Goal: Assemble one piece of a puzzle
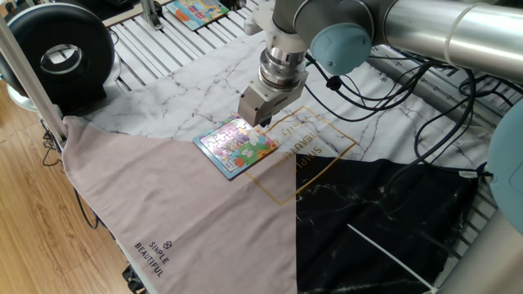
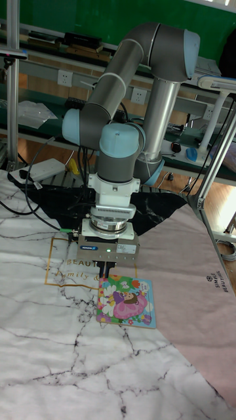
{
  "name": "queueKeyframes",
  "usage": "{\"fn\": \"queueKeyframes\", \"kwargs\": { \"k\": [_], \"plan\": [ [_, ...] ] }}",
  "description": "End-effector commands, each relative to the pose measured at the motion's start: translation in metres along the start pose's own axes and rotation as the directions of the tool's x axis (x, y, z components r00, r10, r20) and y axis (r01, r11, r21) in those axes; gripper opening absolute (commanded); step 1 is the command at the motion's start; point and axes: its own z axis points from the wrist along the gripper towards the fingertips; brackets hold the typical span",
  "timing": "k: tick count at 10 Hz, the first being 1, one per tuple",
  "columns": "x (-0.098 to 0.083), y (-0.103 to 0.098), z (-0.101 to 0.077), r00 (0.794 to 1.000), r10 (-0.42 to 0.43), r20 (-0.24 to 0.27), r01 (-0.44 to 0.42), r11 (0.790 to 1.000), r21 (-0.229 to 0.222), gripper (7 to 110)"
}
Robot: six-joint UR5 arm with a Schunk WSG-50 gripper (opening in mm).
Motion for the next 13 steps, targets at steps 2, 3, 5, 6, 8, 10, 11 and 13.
{"fn": "queueKeyframes", "kwargs": {
  "k": [2, 3, 5, 6, 8, 10, 11, 13],
  "plan": [
    [-0.0002, -0.0008, -0.0011, 1.000, 0.006, -0.002, -0.006, 1.000, 0.000, 7],
    [0.0002, -0.0011, -0.0011, 1.000, 0.004, -0.003, -0.004, 1.000, 0.001, 7],
    [0.0009, -0.0024, -0.0013, 1.000, -0.003, -0.007, 0.003, 1.000, 0.007, 7],
    [0.0010, -0.0034, -0.0016, 1.000, -0.005, -0.007, 0.005, 1.000, 0.012, 7],
    [0.0000, -0.0075, -0.0019, 1.000, -0.005, -0.003, 0.006, 1.000, 0.029, 7],
    [-0.0026, -0.0069, -0.0015, 1.000, -0.013, 0.006, 0.013, 0.999, 0.029, 7],
    [-0.0028, -0.0055, -0.0016, 1.000, -0.018, 0.006, 0.018, 1.000, 0.026, 7],
    [-0.0018, -0.0074, -0.0020, 1.000, -0.028, 0.000, 0.028, 0.999, 0.036, 7]
  ]
}}
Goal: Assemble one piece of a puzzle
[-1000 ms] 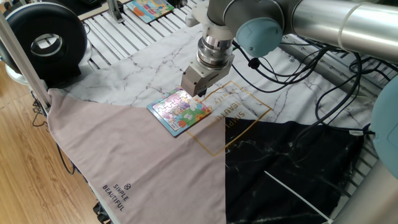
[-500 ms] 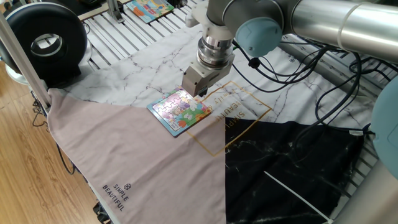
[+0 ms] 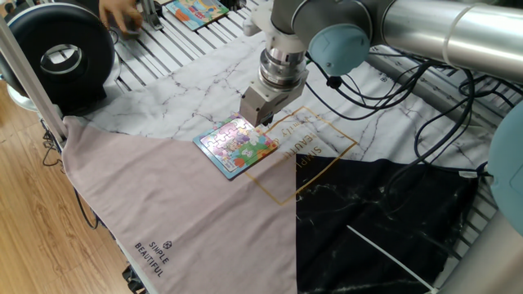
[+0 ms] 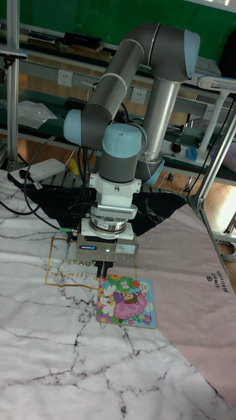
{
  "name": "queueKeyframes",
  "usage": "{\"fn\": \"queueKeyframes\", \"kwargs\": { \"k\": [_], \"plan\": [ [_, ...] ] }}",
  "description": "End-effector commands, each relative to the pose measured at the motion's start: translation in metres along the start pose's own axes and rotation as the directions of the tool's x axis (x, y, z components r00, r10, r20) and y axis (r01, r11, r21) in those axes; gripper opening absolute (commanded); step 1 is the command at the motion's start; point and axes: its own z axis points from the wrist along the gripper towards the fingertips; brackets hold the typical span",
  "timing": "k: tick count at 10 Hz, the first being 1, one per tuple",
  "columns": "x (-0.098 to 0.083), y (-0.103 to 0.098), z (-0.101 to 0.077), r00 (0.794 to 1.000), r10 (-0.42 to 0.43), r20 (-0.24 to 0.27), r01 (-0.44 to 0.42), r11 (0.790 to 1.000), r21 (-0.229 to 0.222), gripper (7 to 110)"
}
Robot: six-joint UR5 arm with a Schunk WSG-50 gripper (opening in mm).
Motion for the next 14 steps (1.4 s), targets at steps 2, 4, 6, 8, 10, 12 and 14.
{"fn": "queueKeyframes", "kwargs": {
  "k": [2, 4, 6, 8, 10, 12, 14],
  "plan": [
    [-0.006, 0.007, -0.003, 1.000, 0.000, 0.008, 0.000, 1.000, -0.008, 7],
    [-0.008, 0.017, -0.004, 1.000, 0.015, 0.011, -0.015, 1.000, -0.005, 7],
    [-0.009, 0.021, -0.005, 1.000, 0.027, 0.009, -0.027, 1.000, -0.001, 7],
    [-0.010, 0.022, -0.004, 0.999, 0.036, 0.012, -0.036, 0.999, -0.004, 7],
    [-0.008, 0.024, -0.005, 0.999, 0.044, 0.003, -0.044, 0.999, -0.003, 7],
    [-0.009, 0.025, -0.005, 0.999, 0.041, 0.003, -0.041, 0.999, -0.009, 7],
    [-0.003, 0.022, -0.006, 0.999, 0.034, -0.016, -0.034, 0.999, 0.006, 7]
  ]
}}
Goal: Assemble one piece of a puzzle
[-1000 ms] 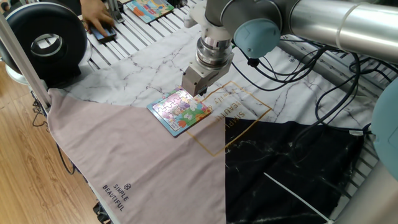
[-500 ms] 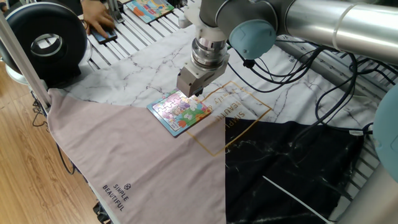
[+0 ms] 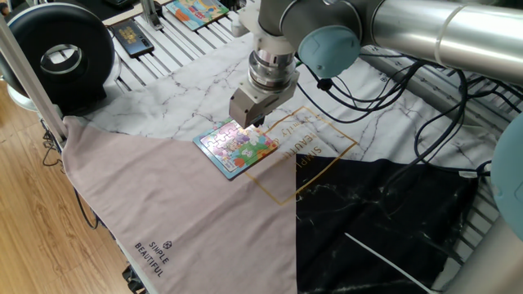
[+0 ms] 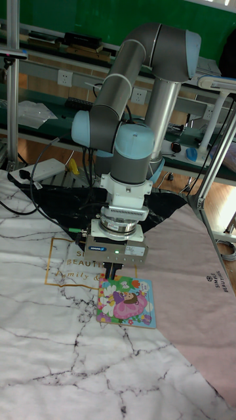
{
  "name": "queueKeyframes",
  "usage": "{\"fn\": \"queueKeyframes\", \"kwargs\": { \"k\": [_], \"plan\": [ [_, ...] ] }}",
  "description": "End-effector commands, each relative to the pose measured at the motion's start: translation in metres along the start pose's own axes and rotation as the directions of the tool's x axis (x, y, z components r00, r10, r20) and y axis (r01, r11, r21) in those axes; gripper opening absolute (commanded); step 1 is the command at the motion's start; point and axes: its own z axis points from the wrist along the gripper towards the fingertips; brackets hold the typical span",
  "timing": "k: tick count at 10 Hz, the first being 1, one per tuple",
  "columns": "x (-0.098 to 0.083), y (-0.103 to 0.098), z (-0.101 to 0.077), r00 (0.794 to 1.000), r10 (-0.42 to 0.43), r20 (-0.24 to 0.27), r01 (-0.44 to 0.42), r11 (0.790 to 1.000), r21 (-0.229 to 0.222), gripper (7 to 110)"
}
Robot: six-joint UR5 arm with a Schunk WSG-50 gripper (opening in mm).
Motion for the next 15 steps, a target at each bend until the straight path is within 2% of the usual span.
{"fn": "queueKeyframes", "kwargs": {
  "k": [1, 3, 4, 5, 6, 9, 10, 11, 15],
  "plan": [
    [0.007, -0.002, 0.000, 0.999, 0.004, -0.032, -0.004, 1.000, 0.006, 7],
    [0.003, 0.006, 0.005, 0.999, 0.015, -0.035, -0.016, 1.000, -0.017, 7],
    [0.002, 0.003, 0.003, 0.998, 0.014, -0.061, -0.014, 1.000, 0.003, 7],
    [0.000, 0.002, 0.000, 0.997, 0.012, -0.075, -0.012, 1.000, 0.004, 7],
    [0.002, 0.005, 0.000, 0.996, 0.022, -0.082, -0.024, 1.000, -0.014, 7],
    [0.010, -0.001, -0.001, 0.992, -0.005, -0.126, 0.006, 1.000, 0.002, 7],
    [0.020, -0.006, -0.004, 0.985, -0.030, -0.168, 0.033, 0.999, 0.014, 7],
    [0.024, -0.007, -0.005, 0.983, -0.033, -0.182, 0.036, 0.999, 0.014, 7],
    [0.014, -0.004, -0.007, 0.989, -0.030, -0.146, 0.030, 1.000, 0.000, 7]
  ]
}}
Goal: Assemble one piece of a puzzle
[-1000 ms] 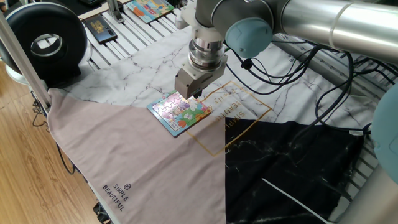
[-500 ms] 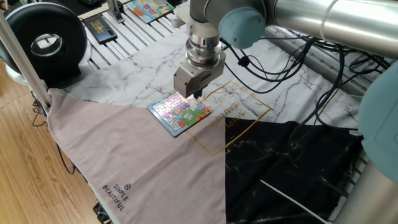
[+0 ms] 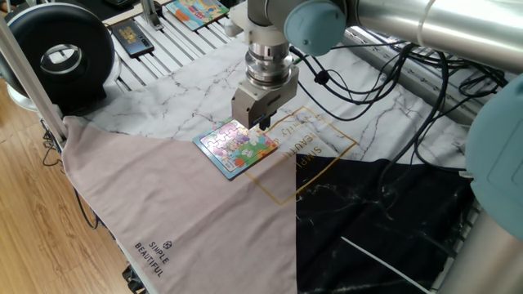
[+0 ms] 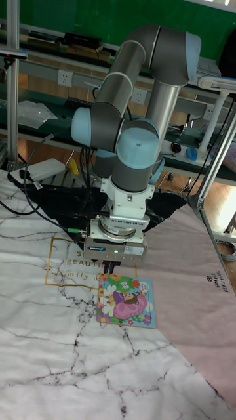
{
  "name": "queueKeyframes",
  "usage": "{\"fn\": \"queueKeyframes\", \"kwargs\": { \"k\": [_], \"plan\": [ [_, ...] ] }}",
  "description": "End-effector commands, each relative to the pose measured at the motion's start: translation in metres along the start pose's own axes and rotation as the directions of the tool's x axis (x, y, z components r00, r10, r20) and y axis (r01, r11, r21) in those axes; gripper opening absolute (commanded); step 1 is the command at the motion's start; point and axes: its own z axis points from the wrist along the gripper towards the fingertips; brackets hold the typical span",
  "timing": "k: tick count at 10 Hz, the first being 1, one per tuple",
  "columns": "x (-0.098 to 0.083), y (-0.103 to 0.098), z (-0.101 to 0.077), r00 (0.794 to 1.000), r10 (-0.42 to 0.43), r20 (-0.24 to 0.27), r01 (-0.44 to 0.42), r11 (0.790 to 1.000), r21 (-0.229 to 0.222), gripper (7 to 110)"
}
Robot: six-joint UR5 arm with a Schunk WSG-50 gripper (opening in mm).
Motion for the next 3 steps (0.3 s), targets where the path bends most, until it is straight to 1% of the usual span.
{"fn": "queueKeyframes", "kwargs": {
  "k": [1, 3],
  "plan": [
    [-0.0034, 0.0028, -0.0030, 1.000, 0.002, 0.008, -0.001, 1.000, -0.021, 7],
    [-0.0038, 0.0032, -0.0030, 1.000, 0.000, 0.010, 0.000, 1.000, -0.023, 7]
  ]
}}
